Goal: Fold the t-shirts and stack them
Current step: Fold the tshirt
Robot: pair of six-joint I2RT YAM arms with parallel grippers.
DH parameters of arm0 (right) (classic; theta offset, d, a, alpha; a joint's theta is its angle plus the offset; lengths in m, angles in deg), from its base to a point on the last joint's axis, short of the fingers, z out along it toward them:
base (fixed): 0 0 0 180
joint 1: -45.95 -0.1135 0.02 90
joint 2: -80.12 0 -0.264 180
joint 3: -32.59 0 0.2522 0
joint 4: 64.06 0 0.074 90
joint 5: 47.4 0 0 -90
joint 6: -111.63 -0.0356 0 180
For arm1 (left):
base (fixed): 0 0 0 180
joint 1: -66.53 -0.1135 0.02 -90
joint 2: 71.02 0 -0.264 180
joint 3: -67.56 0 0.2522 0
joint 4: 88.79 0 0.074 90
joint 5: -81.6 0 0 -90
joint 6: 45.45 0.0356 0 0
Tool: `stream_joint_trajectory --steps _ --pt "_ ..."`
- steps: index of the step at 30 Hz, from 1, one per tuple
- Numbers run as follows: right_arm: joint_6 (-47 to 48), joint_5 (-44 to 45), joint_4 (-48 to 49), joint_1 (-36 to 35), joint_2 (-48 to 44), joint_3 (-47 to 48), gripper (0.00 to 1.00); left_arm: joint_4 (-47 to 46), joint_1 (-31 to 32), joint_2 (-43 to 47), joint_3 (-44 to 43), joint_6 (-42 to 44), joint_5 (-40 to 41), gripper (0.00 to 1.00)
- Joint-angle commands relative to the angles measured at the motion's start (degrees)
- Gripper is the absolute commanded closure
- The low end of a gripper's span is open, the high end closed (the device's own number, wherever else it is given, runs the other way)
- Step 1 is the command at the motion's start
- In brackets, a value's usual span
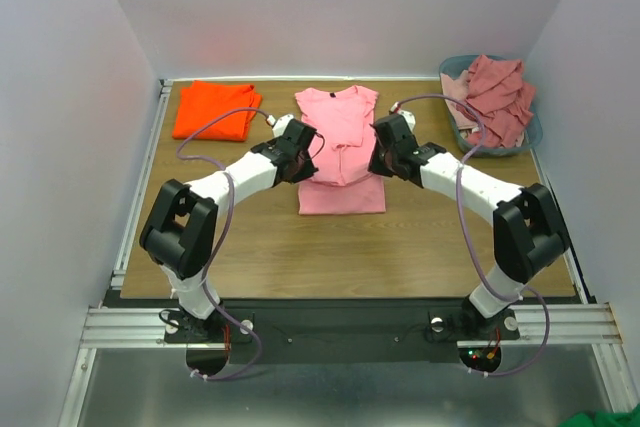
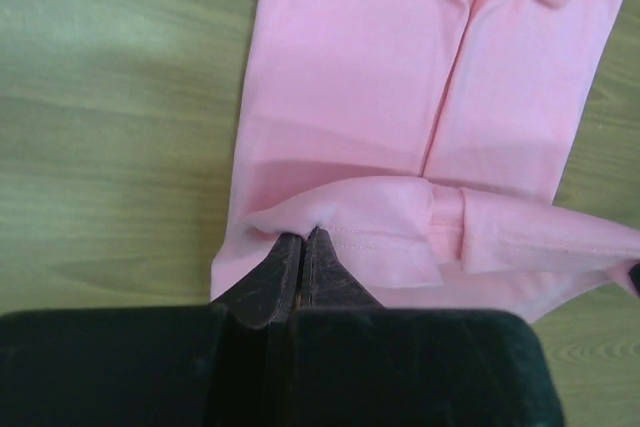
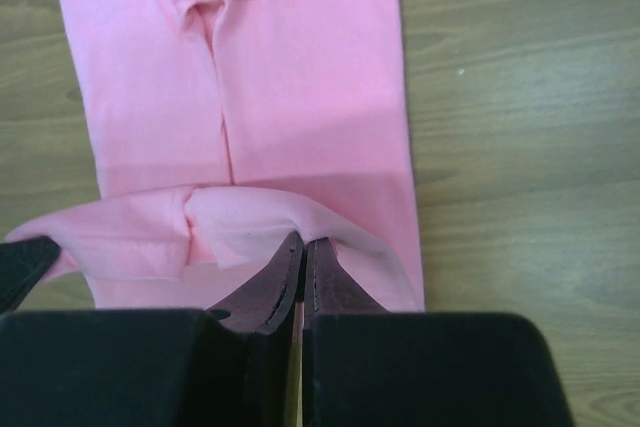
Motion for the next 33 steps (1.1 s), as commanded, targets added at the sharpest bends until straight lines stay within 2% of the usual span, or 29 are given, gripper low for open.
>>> stream_joint_trajectory --steps 1,13,15,16,17,18,19,20,22,23,27,28,33 --pt "2.6 1.3 2.1 2.0 2.3 4.9 1.0 -1.2 -1.8 -1.7 -5.2 4.0 0.5 1.0" --pt "5.9 -6.0 3.7 7.9 12.7 13.0 1.0 0.5 -5.5 -11.5 -15.9 7.4 0.5 1.0" --pt "6.6 -6.6 3.8 8.7 14.8 14.9 0.99 0.6 -5.8 -13.6 -17.9 7.8 0.4 0.85" --pt "6.9 -7.4 3.7 8.9 15.5 15.7 0.96 1.2 -6.2 -14.3 -18.5 8.0 0.5 0.72" --pt "7.0 -7.5 3.7 9.2 15.9 16.1 0.85 1.4 -6.4 -15.3 -19.8 8.2 0.4 0.47" --pt "7.1 -7.8 3.7 9.4 16.2 16.6 0.76 2.3 -6.5 -15.7 -20.5 8.3 0.4 0.35" --pt "7.4 -7.9 3.7 9.5 16.2 16.7 0.61 2.8 -6.7 -15.9 -21.0 8.2 0.6 0.26" --pt "7.8 -7.9 3.6 9.6 15.9 16.7 0.32 3.2 -6.8 -15.9 -21.4 8.1 0.8 0.13" --pt "7.9 -8.6 3.7 9.6 14.3 15.3 0.09 3.1 -6.8 -14.1 -20.4 7.8 1.6 0.04" --pt "8.0 -9.3 3.7 9.6 13.5 14.4 0.0 2.8 -6.8 -12.1 -18.6 7.6 1.8 0.02" --pt "8.5 -14.5 4.0 9.4 8.8 8.8 0.0 1.3 -6.8 -5.7 -11.0 6.2 1.6 0.02" --pt "8.8 -18.2 5.0 9.0 8.1 7.5 0.0 0.9 -6.8 -4.0 -9.0 5.7 1.5 0.01" --pt "12.0 -23.9 7.2 3.0 7.6 4.4 0.0 -2.9 -6.8 7.0 7.0 2.6 -0.3 0.02"
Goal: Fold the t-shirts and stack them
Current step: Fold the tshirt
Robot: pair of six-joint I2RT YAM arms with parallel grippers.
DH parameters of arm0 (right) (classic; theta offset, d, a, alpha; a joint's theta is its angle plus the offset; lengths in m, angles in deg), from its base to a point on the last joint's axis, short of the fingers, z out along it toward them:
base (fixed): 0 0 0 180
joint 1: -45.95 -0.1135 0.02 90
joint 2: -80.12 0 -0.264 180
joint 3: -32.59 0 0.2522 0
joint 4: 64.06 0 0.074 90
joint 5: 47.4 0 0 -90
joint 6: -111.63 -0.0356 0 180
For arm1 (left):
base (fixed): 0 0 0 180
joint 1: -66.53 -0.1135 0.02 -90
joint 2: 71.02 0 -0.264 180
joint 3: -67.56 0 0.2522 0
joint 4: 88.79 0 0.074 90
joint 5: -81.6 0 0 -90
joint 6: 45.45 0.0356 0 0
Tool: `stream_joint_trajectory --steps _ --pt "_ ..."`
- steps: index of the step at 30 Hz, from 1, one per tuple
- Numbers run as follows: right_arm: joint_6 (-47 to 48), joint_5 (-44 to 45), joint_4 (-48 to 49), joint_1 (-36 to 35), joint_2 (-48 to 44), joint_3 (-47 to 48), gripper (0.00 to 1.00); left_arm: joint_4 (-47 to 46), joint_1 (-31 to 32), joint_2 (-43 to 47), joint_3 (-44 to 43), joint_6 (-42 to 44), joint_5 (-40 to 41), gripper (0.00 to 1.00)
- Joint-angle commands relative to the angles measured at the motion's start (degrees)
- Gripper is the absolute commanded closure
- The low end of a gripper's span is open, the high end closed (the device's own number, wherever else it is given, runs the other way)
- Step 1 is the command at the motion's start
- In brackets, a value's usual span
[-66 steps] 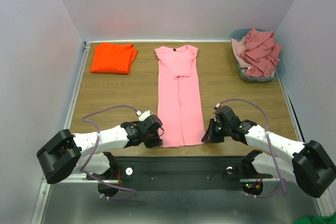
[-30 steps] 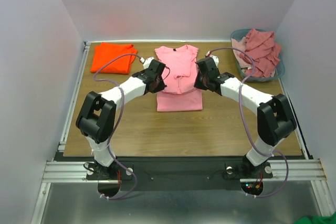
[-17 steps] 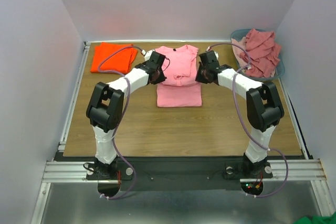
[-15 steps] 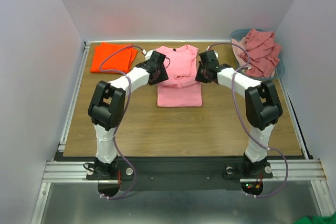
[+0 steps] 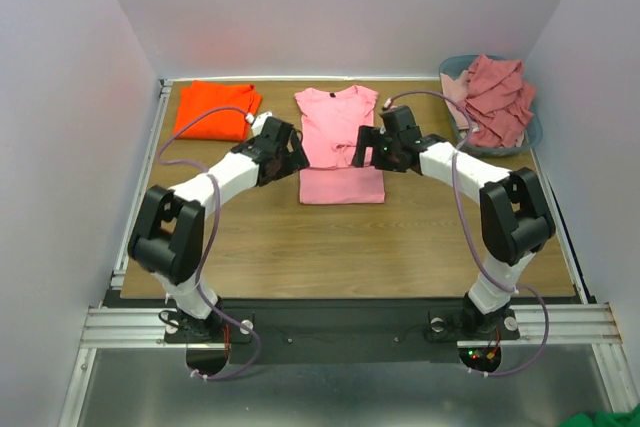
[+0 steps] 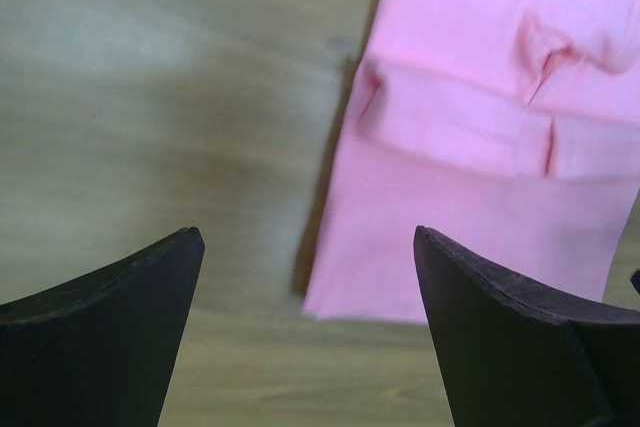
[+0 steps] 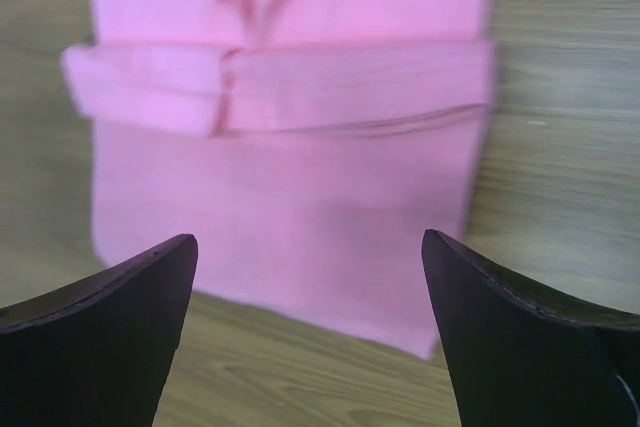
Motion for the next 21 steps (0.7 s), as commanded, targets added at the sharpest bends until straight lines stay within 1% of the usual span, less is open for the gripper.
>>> stream_joint_trajectory --steps 1,2,4,5,8,12,17,20,21 --pt "2.8 -8.0 4.9 -4.7 0.2 0.3 0.0 -2.5 0.0 9.5 9.6 -2.9 -0.5 0.02" --pt "3.0 -8.0 5.2 -5.2 1.0 0.9 0.0 -2.7 0.0 10.8 13.5 -3.1 -1.1 0.02" --pt "3.0 -8.1 5.2 -6.0 3.9 3.4 0.0 -2.7 0.0 14.7 17.1 -3.8 -1.2 0.02" --pt "3.3 -8.5 5.7 -6.2 5.1 4.3 0.0 -2.8 0.0 17.2 20.6 -4.1 -1.2 0.02" --pt "3.4 -9.8 6.0 -6.4 9.6 8.3 0.0 -2.4 -0.1 20.8 26.2 -5.3 -0.8 0.02" --pt "4.2 -8.0 6.0 -6.4 14.1 13.1 0.0 -1.1 0.0 26.0 29.7 -6.2 -0.1 0.02" --pt "5.0 1.9 5.9 -6.5 17.7 18.4 0.0 0.9 0.0 29.8 30.7 -6.5 1.2 0.02" --pt "6.4 7.2 6.0 -6.4 21.3 23.4 0.0 1.1 0.0 31.3 31.2 -6.6 1.1 0.02" --pt "6.8 8.0 6.0 -6.4 23.5 26.7 0.0 1.0 -0.1 31.8 31.2 -6.6 1.0 0.02"
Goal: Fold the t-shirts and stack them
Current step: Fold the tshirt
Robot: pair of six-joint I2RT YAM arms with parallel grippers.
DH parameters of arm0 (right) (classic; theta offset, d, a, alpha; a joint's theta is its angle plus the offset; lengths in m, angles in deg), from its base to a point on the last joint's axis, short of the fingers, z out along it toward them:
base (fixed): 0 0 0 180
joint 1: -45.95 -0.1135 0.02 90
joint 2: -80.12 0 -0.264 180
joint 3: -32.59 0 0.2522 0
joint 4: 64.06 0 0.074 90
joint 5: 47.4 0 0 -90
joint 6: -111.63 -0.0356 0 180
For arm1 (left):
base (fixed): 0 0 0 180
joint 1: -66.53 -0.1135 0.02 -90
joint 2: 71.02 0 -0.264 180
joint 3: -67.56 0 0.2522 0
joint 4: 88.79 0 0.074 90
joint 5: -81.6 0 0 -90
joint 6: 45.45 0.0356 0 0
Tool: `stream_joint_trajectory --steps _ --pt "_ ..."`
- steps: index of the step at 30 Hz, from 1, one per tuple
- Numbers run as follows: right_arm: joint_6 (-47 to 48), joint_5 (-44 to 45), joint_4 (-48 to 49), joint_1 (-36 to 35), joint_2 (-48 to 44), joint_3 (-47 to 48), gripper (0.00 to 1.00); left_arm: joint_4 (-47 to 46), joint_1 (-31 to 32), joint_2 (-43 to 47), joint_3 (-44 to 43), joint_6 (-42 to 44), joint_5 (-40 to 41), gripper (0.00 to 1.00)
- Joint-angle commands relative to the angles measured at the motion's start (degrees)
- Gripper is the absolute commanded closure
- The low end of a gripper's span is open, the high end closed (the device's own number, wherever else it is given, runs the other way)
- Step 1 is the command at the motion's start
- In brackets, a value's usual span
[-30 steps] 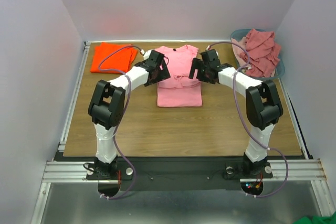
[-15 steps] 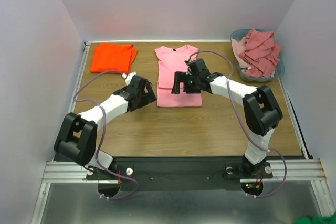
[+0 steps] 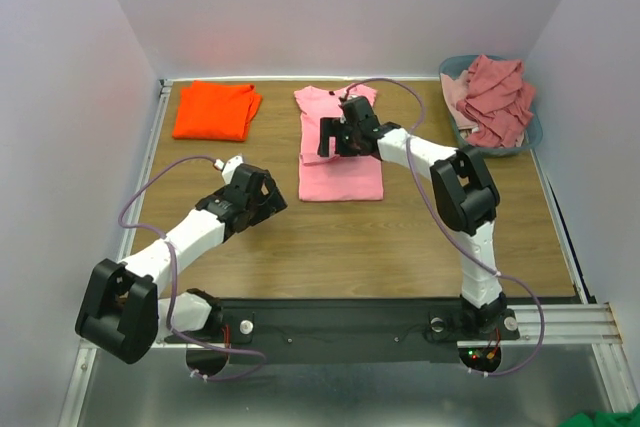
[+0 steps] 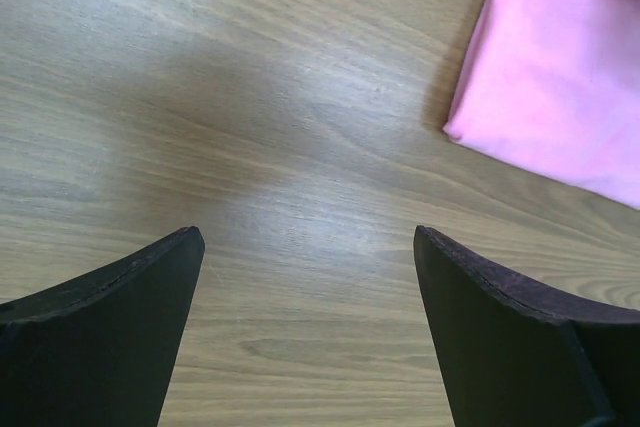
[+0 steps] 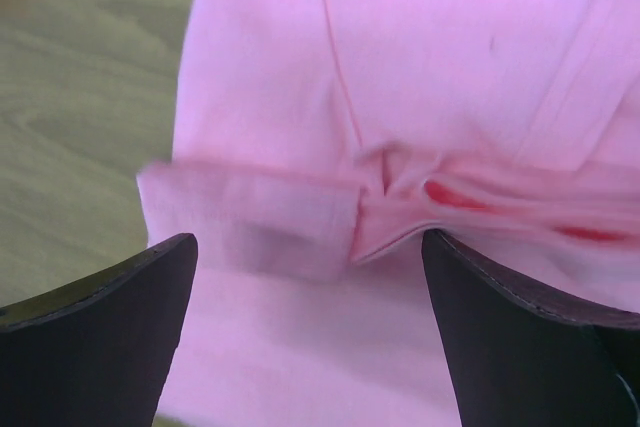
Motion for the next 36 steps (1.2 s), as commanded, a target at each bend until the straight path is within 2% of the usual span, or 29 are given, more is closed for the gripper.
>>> stream_joint_trajectory --steps 1,7,10,13,14,18,20,21,23,25,26,28,32,34,36 --pt "3.0 9.7 2.7 0.2 5.1 9.3 0.0 0.5 -0.1 2.1 1.0 -0.6 1.1 0.02" --pt "8.1 17.0 2.8 0.5 13.0 23.2 0.0 1.0 0.0 1.9 1.3 -0.7 1.8 0.01" --pt "8.0 16.4 2.7 0.6 10.1 21.2 0.0 0.2 0.0 1.5 1.6 -0.8 1.4 0.02" --pt "6.2 16.5 2.7 0.5 2.0 12.7 0.0 -2.6 -0.1 0.1 2.0 -0.5 -0.2 0.02" --pt "5.4 17.7 2.7 0.6 -3.4 9.3 0.0 -3.4 -0.1 -0.4 1.9 -0.3 -0.8 0.02" --pt "-4.9 21.7 2.6 0.9 -17.0 -12.5 0.0 -9.2 0.0 -5.6 -0.2 1.6 -6.5 0.02" --pt "-9.3 18.3 2.7 1.4 -22.2 -19.8 0.0 -12.1 0.0 -8.0 -1.7 2.1 -9.4 0.02" --pt "-12.5 17.6 2.6 1.6 -26.3 -26.7 0.0 -12.9 0.0 -10.5 -3.2 2.4 -9.6 0.02" --pt "-15.4 16.5 2.7 1.6 -29.7 -32.4 0.0 -14.4 0.0 -13.0 -4.4 3.1 -12.7 0.02" --pt "-18.2 15.3 2.9 1.6 -33.7 -38.3 0.0 -16.5 0.0 -16.6 -6.3 3.3 -15.2 0.09" --pt "-18.9 14.0 3.0 1.6 -34.4 -39.6 0.0 -16.9 0.1 -18.6 -7.3 3.5 -16.3 0.14" --pt "-18.7 11.8 3.0 1.6 -34.7 -41.6 0.0 -18.3 0.1 -20.3 -7.9 3.4 -17.1 0.19" --pt "-19.4 7.7 3.5 1.6 -32.3 -42.1 0.05 -18.8 0.1 -24.4 -9.2 3.4 -18.2 0.39" --pt "-19.6 7.4 4.1 1.6 -31.1 -41.9 0.09 -19.1 0.1 -26.1 -9.5 3.2 -17.9 0.45" --pt "-19.9 7.3 4.7 1.6 -29.8 -41.7 0.13 -19.2 0.1 -27.5 -10.0 3.1 -17.1 0.55"
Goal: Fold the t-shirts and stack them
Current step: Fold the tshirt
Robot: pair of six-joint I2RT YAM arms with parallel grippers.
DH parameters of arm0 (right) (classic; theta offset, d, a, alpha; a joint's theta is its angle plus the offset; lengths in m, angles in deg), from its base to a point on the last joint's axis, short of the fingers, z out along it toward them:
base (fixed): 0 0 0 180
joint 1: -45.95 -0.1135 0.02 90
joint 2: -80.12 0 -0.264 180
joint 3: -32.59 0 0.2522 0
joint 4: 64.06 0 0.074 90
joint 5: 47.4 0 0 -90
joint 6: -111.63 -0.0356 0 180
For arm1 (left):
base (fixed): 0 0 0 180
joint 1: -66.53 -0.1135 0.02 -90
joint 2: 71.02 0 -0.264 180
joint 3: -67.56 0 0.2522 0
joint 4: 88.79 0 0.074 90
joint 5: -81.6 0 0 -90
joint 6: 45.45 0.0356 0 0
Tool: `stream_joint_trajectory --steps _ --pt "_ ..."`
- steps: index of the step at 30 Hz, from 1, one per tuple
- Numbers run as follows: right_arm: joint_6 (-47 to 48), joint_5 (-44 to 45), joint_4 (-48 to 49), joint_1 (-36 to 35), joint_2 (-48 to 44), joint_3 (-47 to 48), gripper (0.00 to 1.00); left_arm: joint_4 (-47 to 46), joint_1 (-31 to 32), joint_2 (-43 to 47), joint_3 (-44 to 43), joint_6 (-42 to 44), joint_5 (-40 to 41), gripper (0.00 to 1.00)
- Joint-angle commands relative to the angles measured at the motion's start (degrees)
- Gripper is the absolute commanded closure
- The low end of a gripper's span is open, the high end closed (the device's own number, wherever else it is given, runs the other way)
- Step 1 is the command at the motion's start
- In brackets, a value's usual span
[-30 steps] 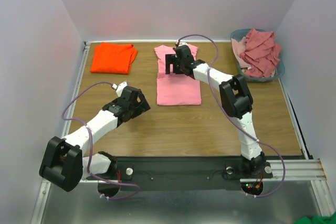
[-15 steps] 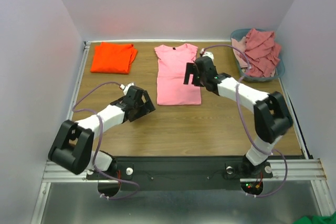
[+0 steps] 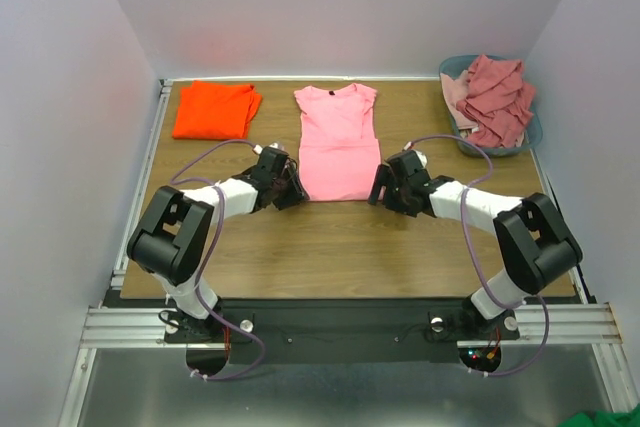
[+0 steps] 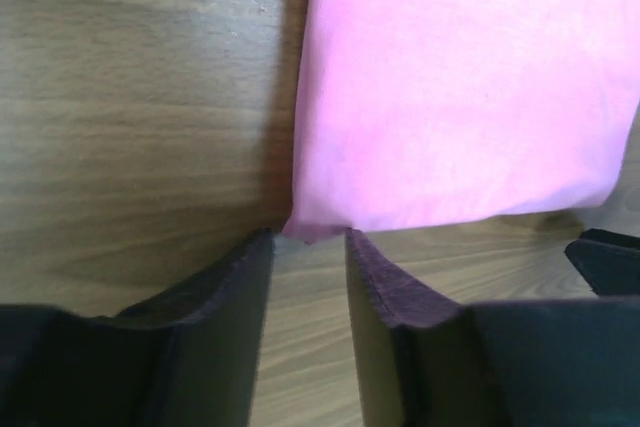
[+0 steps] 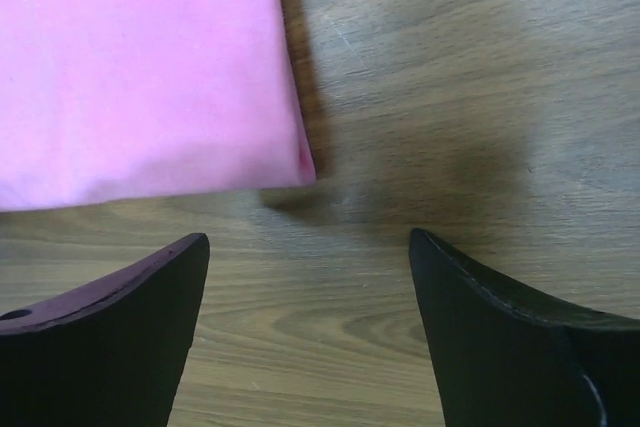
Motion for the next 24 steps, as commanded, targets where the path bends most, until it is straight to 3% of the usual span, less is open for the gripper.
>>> stream_joint_trajectory --steps 1,4,6,11,14,15,18,21,24 --pt "-2.0 -2.4 3.4 0.0 2.4 1.2 0.14 -0.4 0.1 -2.9 -1.6 0.4 0.1 0.57" --pt "-1.8 -1.9 3.7 0.1 4.4 1.8 0.24 -0.2 0.1 -4.6 -2.3 0.6 0.8 0.68" --pt "-1.7 -2.6 3.8 0.1 5.6 2.1 0.36 0.2 0.1 -5.6 -3.0 0.8 1.6 0.78" --pt "-1.2 -1.9 5.1 0.1 7.8 3.3 0.4 1.8 0.1 -6.8 -3.9 0.7 4.0 1.0" --pt "-0.3 -2.3 5.1 0.1 10.3 5.0 0.5 1.9 0.0 -7.5 -4.0 0.9 4.6 1.0" --pt "0.0 -2.7 5.1 0.1 10.6 5.4 0.69 1.8 0.0 -7.5 -3.9 1.1 4.7 1.0" --pt "0.0 -5.6 5.1 0.1 10.3 4.7 0.93 1.8 0.1 -6.3 -2.4 1.0 4.5 1.0" --pt "0.5 -6.9 5.0 0.0 5.7 1.1 0.99 1.4 0.7 -2.4 1.0 0.4 4.5 1.0" --pt "3.0 -10.5 4.6 0.1 -2.1 -5.2 0.99 1.1 2.7 3.0 5.8 -1.1 5.5 1.0"
